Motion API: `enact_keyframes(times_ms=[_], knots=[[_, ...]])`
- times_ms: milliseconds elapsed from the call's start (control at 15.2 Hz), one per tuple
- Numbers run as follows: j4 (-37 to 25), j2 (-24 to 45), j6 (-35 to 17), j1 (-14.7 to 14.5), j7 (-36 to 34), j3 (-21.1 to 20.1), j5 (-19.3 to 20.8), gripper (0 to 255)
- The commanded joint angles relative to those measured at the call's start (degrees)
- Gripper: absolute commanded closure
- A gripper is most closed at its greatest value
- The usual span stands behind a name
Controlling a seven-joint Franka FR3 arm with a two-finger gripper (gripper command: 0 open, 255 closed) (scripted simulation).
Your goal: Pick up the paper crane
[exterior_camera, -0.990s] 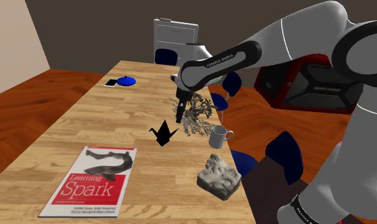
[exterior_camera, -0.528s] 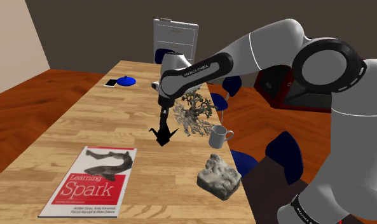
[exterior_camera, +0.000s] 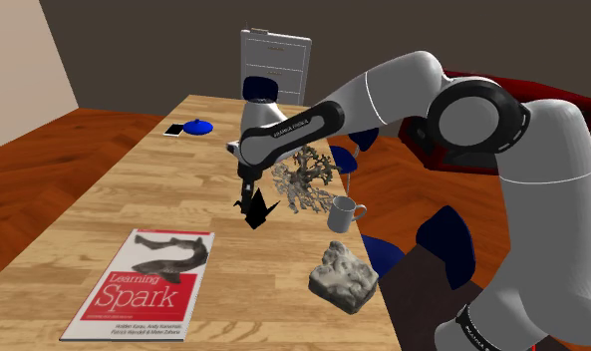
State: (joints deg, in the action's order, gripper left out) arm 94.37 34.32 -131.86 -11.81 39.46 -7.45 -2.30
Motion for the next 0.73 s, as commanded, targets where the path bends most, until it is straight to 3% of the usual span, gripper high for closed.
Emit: enact_keyframes(times_ms=[0, 132, 198, 660], knots=[[0.33, 0.87, -1.21, -0.06, 0.06, 0.03, 0.05, 0], [0.38, 1.13, -1.52, -0.08, 0.08, 0.05, 0.06, 0], [0.43, 1.04, -1.49, -0.12, 0.02, 0.03, 0.07, 255], [0.44, 0.98, -1.44, -0.1, 0.04, 0.03, 0.06, 255]])
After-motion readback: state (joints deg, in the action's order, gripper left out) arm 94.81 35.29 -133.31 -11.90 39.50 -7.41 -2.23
